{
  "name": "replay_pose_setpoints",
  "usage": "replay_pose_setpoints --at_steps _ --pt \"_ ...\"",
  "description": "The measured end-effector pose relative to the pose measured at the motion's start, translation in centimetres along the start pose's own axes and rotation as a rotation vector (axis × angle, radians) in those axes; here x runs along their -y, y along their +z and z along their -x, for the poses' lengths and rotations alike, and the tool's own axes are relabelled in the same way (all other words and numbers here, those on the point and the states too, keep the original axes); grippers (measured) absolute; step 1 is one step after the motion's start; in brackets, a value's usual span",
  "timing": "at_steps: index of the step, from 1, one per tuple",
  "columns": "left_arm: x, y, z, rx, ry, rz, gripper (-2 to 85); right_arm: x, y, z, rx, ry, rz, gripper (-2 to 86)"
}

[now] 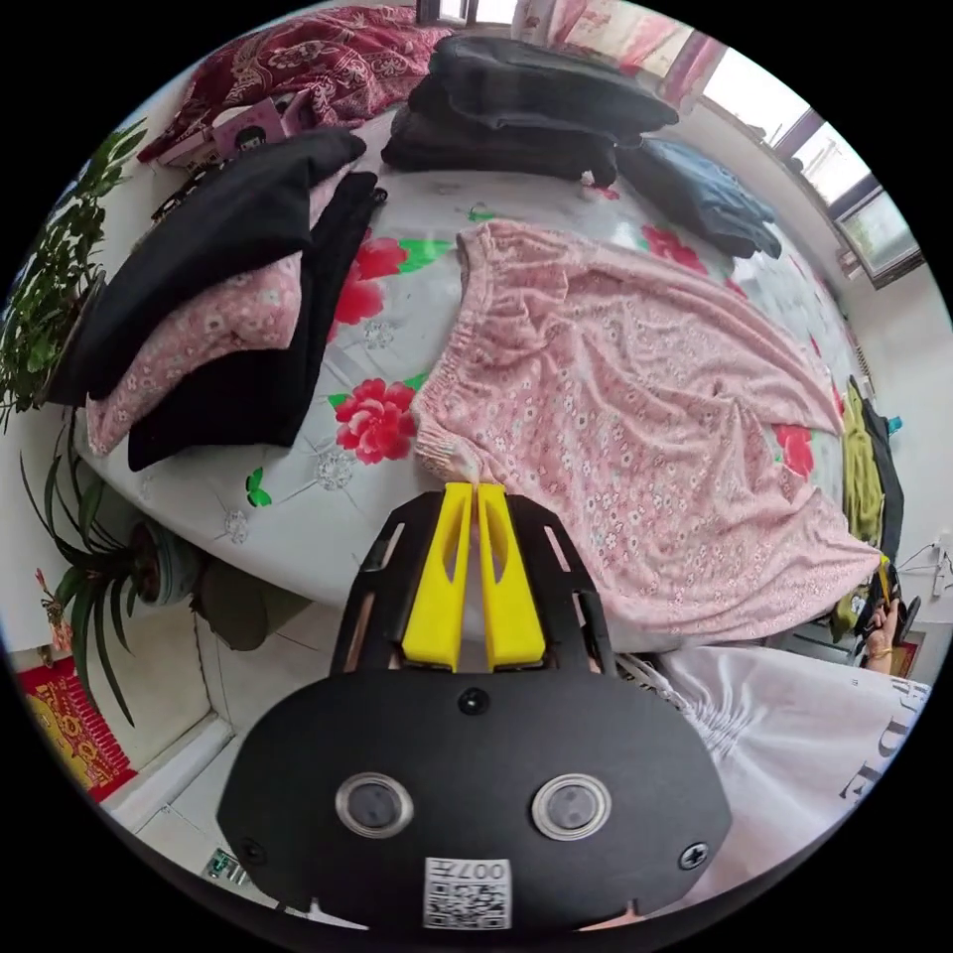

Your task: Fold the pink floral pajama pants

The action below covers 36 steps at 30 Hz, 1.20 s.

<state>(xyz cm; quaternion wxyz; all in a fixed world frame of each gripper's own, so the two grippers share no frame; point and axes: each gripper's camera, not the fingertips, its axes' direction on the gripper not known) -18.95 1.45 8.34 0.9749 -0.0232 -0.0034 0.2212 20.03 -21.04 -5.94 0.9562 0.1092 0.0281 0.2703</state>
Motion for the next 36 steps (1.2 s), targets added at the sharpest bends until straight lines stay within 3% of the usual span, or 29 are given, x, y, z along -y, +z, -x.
replay_pose_setpoints --at_steps 2,3,4,7,9,12,15,16,17,19,22,25,30,36 --pt "0.0 -2.0 1.2 -0.020 -0.013 -0.030 -0.8 0.3 -3.0 1.5 -0.025 -0.088 -0.073 -0.1" --pt "-0.4 -2.0 2.1 -0.001 -0.018 -0.007 -0.9 -0.4 -2.9 1.0 -0.140 -0.103 -0.040 -0.2" --pt "-0.7 -1.4 2.5 0.013 -0.013 0.019 -0.9 -1.3 -0.6 -1.1 -0.251 -0.064 0.108 -0.2" --pt "-1.8 2.4 4.9 -0.051 -0.067 0.179 -0.9 -4.3 4.8 -8.3 -0.258 0.206 0.467 -0.3" --pt "0.4 -0.8 5.7 -0.167 -0.078 0.068 -1.0 -1.8 2.8 -7.6 -0.119 0.224 0.346 -0.3" --pt "6.7 -6.3 4.5 -0.309 0.002 -0.050 -1.0 6.0 -0.5 -1.6 0.062 0.067 0.172 -0.3" --pt "11.6 -11.1 3.1 -0.291 0.082 -0.155 -1.0 11.0 -4.8 4.3 0.224 -0.078 -0.070 -0.3" --pt "11.9 -11.8 3.1 -0.273 0.089 -0.173 -1.0 11.2 -5.6 5.3 0.190 -0.116 -0.105 -0.3" --pt "12.0 -12.5 3.2 -0.230 0.102 -0.186 -1.0 11.1 -5.4 5.3 0.141 -0.114 -0.093 -0.3" --pt "10.7 -11.3 4.1 -0.206 0.109 -0.136 -1.0 8.6 -0.9 2.2 -0.026 -0.058 0.165 -0.3" --pt "6.3 -5.1 6.8 -0.223 0.034 0.063 -1.0 2.7 4.5 -4.2 -0.057 0.118 0.413 -0.3" --pt "2.8 -0.9 9.0 -0.197 -0.049 0.186 -1.0 -0.4 6.4 -7.6 -0.065 0.228 0.489 -0.3" --pt "4.7 -1.7 10.6 -0.293 -0.135 0.169 -1.0 3.0 6.6 -5.7 -0.008 0.162 0.543 -0.3" --pt "8.2 -10.4 7.4 -0.298 0.033 -0.031 -1.0 10.3 0.5 4.0 0.122 -0.150 0.268 -0.3"
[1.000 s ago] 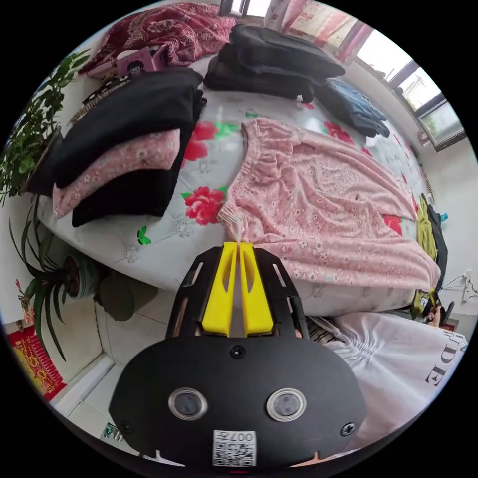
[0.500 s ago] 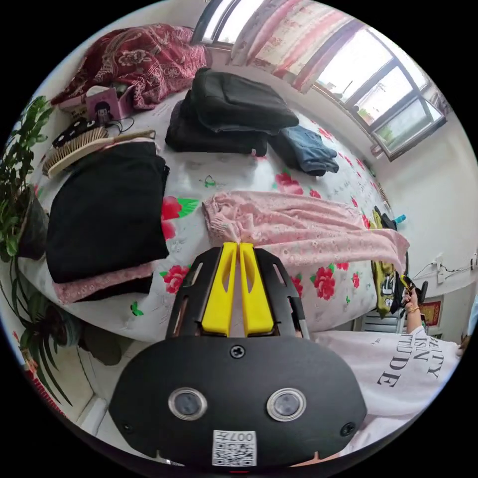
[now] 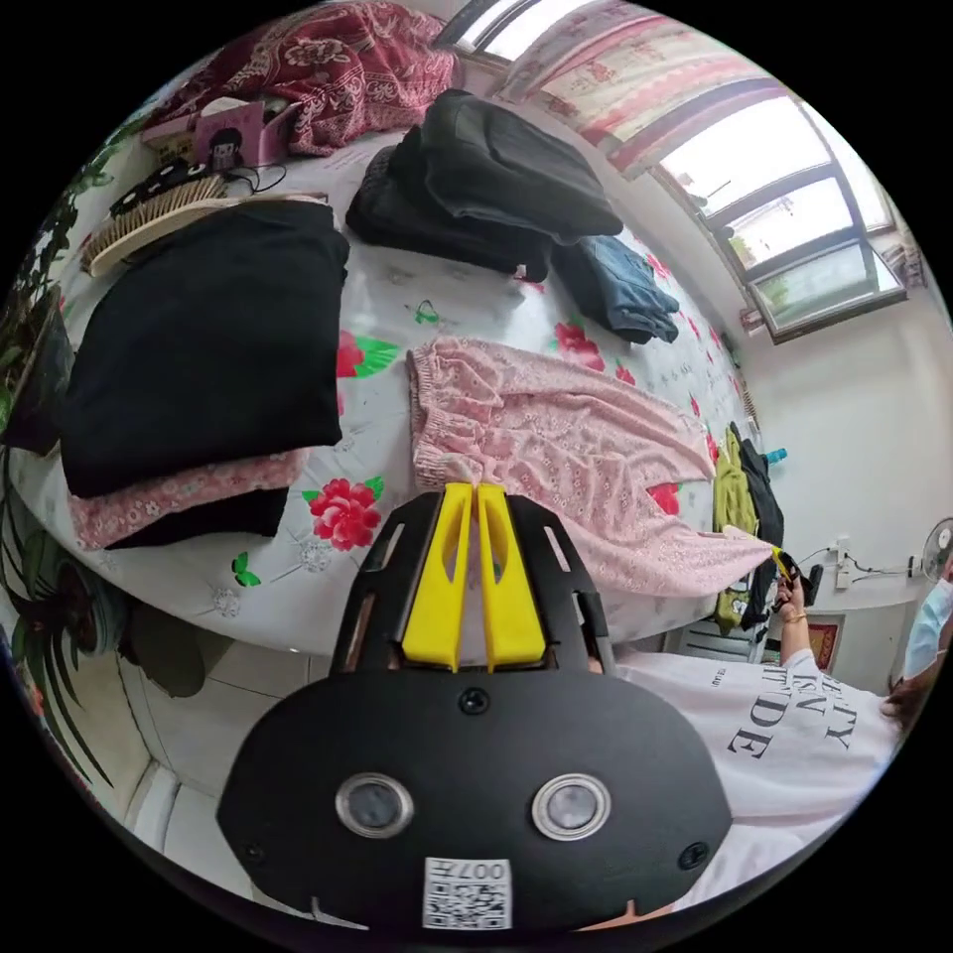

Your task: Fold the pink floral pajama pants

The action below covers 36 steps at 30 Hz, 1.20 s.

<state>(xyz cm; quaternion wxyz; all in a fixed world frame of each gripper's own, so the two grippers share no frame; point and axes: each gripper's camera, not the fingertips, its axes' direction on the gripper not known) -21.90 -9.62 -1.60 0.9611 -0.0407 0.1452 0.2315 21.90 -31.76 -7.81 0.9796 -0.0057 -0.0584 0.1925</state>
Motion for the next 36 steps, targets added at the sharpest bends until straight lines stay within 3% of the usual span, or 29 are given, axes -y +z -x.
replay_pose_setpoints --at_steps 3,10,20,25,29,31,36 --pt "-2.6 -0.1 0.2 0.087 0.003 0.043 -1.0 -1.4 -0.9 1.4 -0.119 -0.079 -0.010 -0.3" --pt "-10.2 11.3 4.6 0.150 -0.154 0.352 -0.9 -10.3 10.8 -8.3 -0.346 0.196 0.390 -0.3" --pt "-10.6 12.4 4.0 0.226 -0.149 0.343 -0.1 -13.3 12.0 -9.2 -0.425 0.166 0.455 0.1" --pt "-11.4 12.1 3.6 0.243 -0.116 0.396 5.5 -14.5 12.7 -10.2 -0.541 0.175 0.494 2.0" --pt "-13.3 9.5 3.1 0.254 -0.160 0.342 6.4 -14.6 9.8 -10.1 -0.606 0.179 0.419 2.7" --pt "-13.8 8.3 2.1 0.327 -0.166 0.294 5.1 -13.8 8.6 -8.2 -0.570 0.124 0.311 2.8" --pt "-11.5 6.8 -2.0 0.410 -0.086 0.138 4.0 -11.2 13.8 -3.0 -0.415 -0.084 0.297 2.5"
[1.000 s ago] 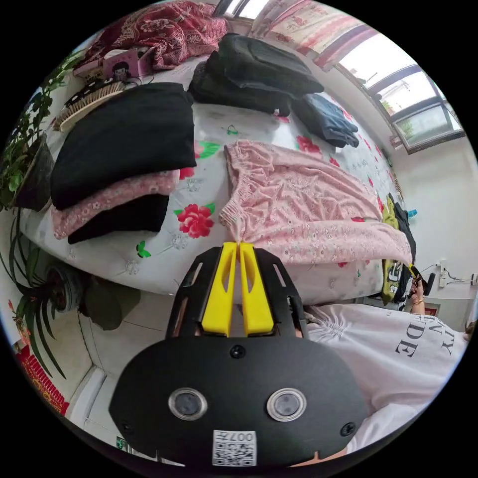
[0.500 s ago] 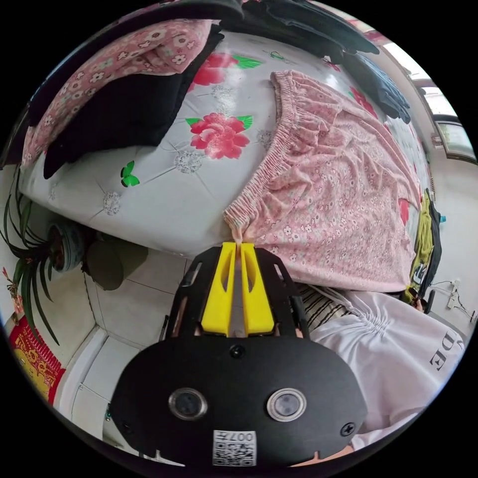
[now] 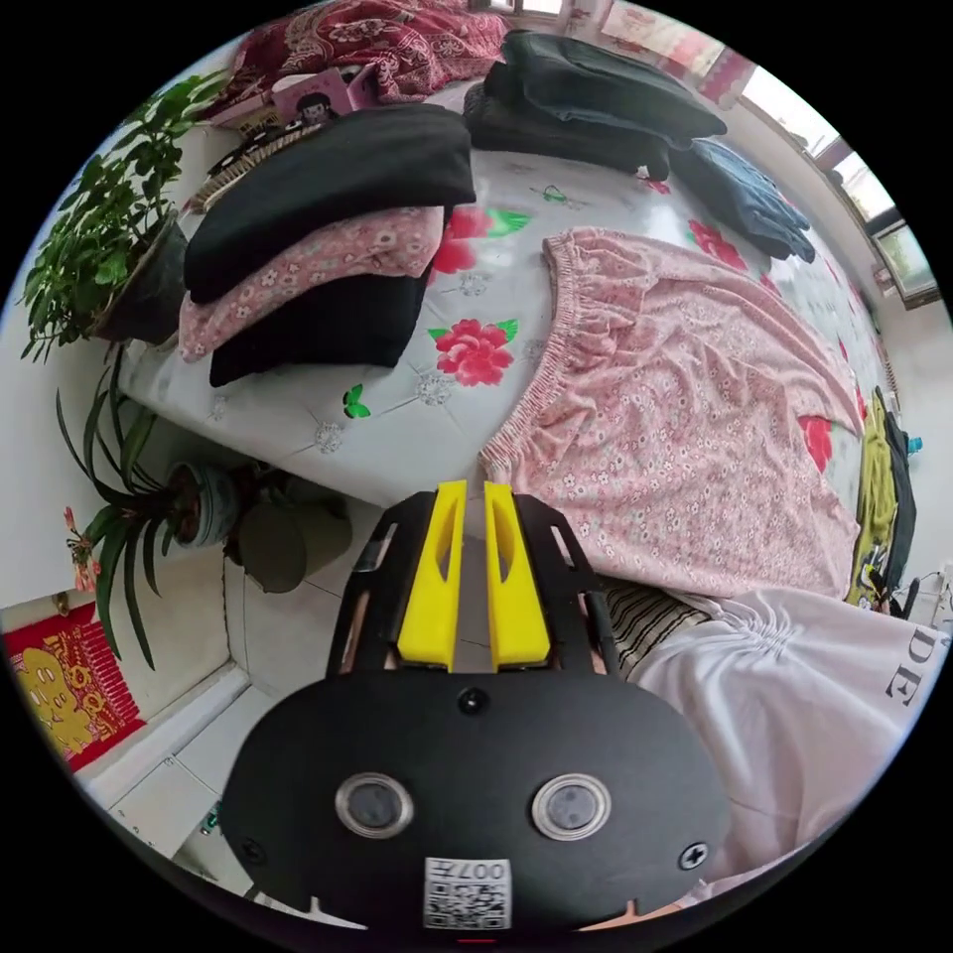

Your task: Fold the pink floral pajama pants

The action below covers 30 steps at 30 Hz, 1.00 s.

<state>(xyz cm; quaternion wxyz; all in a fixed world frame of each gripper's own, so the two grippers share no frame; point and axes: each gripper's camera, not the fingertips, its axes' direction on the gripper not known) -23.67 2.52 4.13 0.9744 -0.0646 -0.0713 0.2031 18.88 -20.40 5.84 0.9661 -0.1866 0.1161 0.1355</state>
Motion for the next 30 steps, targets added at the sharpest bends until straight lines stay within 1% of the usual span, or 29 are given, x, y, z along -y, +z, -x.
replay_pose_setpoints --at_steps 3,7,10,12,16,17,18,19,20,21,24,26,27,29,30 --pt "3.9 0.0 -3.1 -0.024 0.088 -0.067 4.9 3.6 3.2 4.8 0.047 -0.144 0.025 2.1" --pt "10.1 1.3 -7.0 -0.053 0.189 -0.102 5.4 8.4 7.1 12.6 0.142 -0.333 0.048 1.5" --pt "15.0 3.7 -10.1 -0.019 0.277 -0.076 5.7 10.8 9.3 18.4 0.183 -0.459 0.062 1.1" --pt "18.3 6.6 -11.9 -0.002 0.319 -0.023 5.6 11.6 10.6 21.3 0.212 -0.505 0.069 0.9" --pt "21.7 10.9 -12.8 0.023 0.316 0.045 5.0 11.9 14.9 26.5 0.262 -0.579 0.132 0.6" --pt "22.5 12.2 -12.5 0.061 0.296 0.067 4.8 11.8 15.7 27.1 0.257 -0.588 0.144 0.6" --pt "22.9 12.1 -12.0 0.046 0.311 0.021 4.4 11.7 17.2 28.1 0.237 -0.606 0.170 0.5" --pt "23.2 12.2 -11.4 0.069 0.276 -0.001 4.0 11.7 18.3 28.7 0.209 -0.616 0.180 0.4" --pt "23.8 12.3 -10.4 0.071 0.238 -0.016 3.3 11.7 18.2 28.7 0.216 -0.619 0.135 0.3" --pt "24.4 12.3 -9.2 0.040 0.181 -0.022 2.7 12.1 18.6 28.7 0.233 -0.603 0.125 0.2" --pt "25.2 12.5 -6.9 -0.089 0.097 -0.016 2.5 13.7 19.4 28.2 0.336 -0.573 0.203 0.3" --pt "24.9 12.2 -6.5 -0.107 0.123 -0.024 2.9 14.4 18.7 27.8 0.365 -0.604 0.211 0.6" --pt "24.5 11.5 -6.5 -0.103 0.147 -0.045 3.3 15.1 17.3 27.0 0.376 -0.621 0.173 0.9" --pt "23.8 9.8 -6.3 -0.086 0.173 -0.108 4.1 16.9 14.8 25.0 0.341 -0.623 0.095 1.6" --pt "23.4 8.6 -6.2 -0.083 0.191 -0.151 4.7 18.6 13.1 23.2 0.277 -0.607 0.033 2.2"
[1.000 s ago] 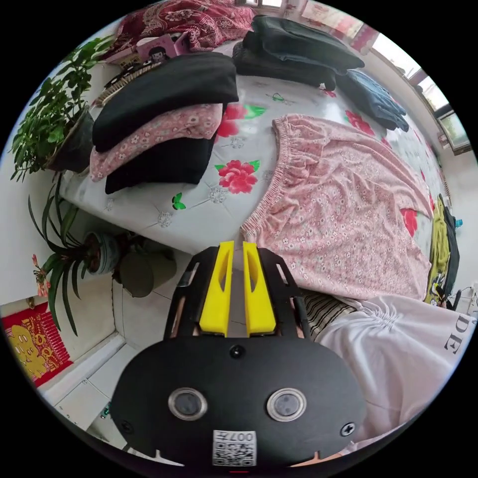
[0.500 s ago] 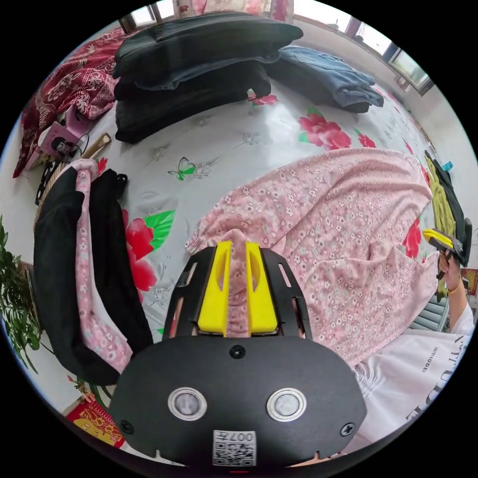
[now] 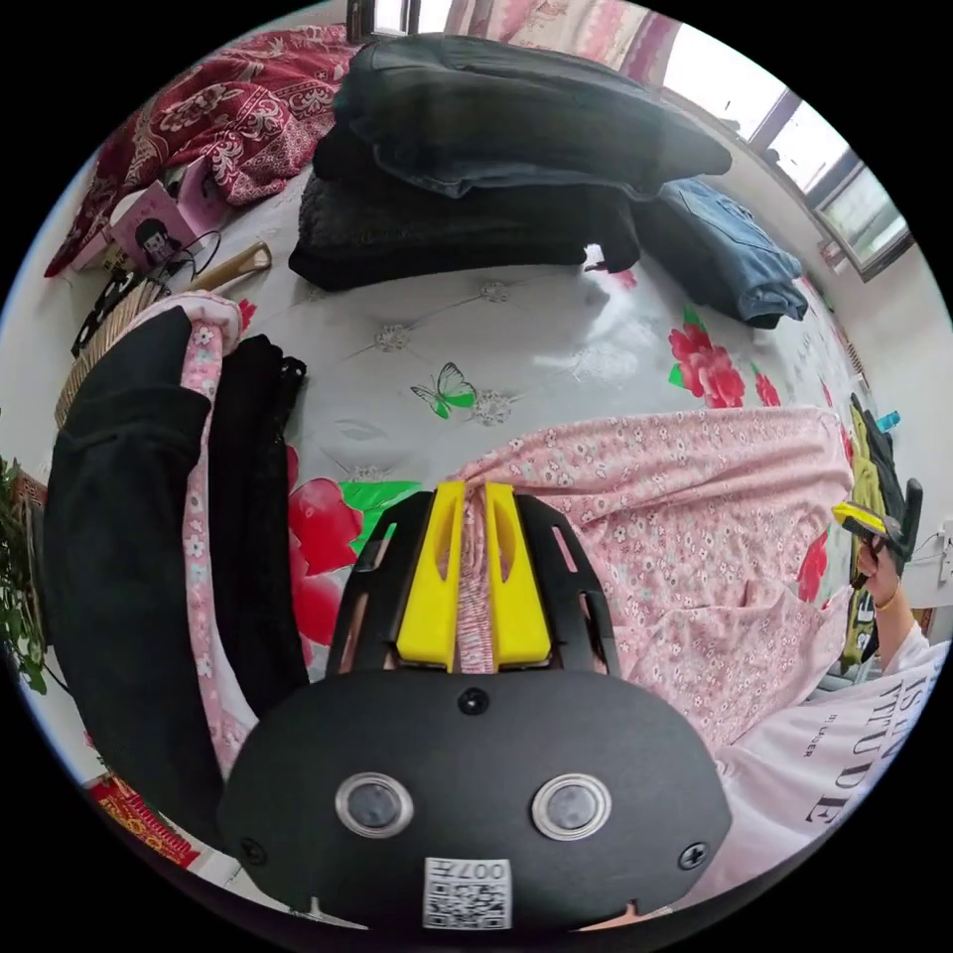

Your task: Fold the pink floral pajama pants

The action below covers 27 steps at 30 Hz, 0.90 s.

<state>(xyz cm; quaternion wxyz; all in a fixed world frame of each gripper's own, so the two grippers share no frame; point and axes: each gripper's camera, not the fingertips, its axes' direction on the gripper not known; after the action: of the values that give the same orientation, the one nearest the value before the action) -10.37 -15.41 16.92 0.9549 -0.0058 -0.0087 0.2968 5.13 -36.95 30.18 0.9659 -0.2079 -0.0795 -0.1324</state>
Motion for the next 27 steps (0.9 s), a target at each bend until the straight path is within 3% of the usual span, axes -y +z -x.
replay_pose_setpoints --at_steps 4,9,11,16,20,23,27 --pt "1.3 -0.9 -1.1 -0.002 0.129 -0.026 8.3 3.1 -4.8 -8.6 -0.353 0.068 -0.010 5.3" --pt "5.8 5.2 -3.7 0.128 0.304 0.192 9.5 7.8 -4.5 -16.7 -0.454 0.104 0.135 8.4" --pt "6.8 6.3 -4.3 0.093 0.331 0.249 7.2 9.1 -3.5 -17.9 -0.485 0.076 0.186 8.9" --pt "6.9 7.0 -7.1 0.168 0.462 0.281 1.0 10.9 1.5 -19.7 -0.515 -0.068 0.430 7.8" --pt "7.1 8.1 -9.3 0.285 0.588 0.348 -0.8 11.1 1.4 -19.1 -0.413 -0.117 0.411 3.5" --pt "7.6 8.0 -8.6 0.269 0.540 0.344 -0.9 11.1 0.8 -18.4 -0.447 -0.077 0.411 0.9" --pt "7.1 4.9 -7.2 0.248 0.437 0.236 -0.9 9.1 -4.1 -15.1 -0.527 -0.074 0.242 -0.1"
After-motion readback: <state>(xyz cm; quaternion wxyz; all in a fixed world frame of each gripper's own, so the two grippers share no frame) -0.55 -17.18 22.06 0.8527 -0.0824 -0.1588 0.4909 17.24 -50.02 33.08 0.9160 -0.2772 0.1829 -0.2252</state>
